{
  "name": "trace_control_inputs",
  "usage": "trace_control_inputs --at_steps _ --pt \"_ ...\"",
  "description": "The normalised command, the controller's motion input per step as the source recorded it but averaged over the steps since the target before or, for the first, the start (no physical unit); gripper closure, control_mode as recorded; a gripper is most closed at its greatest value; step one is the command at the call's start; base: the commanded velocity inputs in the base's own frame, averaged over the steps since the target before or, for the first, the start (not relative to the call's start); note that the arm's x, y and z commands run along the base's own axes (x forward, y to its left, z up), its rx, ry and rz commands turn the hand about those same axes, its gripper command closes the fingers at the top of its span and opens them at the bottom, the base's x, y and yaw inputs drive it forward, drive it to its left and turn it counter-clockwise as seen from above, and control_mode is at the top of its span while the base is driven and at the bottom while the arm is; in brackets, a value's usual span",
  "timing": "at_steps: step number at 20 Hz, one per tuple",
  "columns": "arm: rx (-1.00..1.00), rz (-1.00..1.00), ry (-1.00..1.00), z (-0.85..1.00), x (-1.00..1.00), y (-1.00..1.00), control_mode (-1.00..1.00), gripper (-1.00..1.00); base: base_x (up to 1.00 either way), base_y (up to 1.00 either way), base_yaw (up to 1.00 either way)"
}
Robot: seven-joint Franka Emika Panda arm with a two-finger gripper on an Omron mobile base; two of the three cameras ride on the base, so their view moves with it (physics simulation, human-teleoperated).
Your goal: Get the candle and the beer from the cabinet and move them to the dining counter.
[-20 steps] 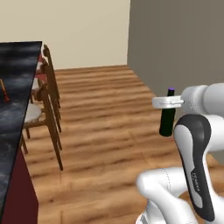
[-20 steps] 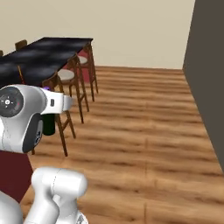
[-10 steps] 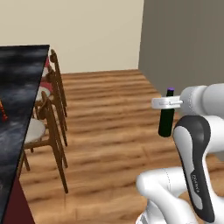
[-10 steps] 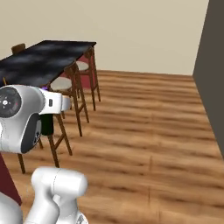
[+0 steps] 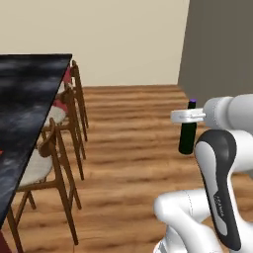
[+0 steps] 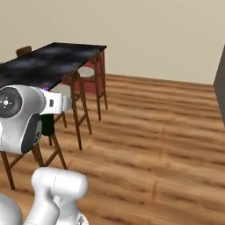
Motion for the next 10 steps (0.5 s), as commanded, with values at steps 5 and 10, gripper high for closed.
trace_control_inputs --at_steps 5,10 --pt "0.0 0.0 0.0 0.0 0.0 0.0 1.0 1.0 0.57 -0.43 0.49" --pt "0.0 0.0 0.0 0.0 0.0 0.0 1.0 1.0 0.64 -0.15 0.73"
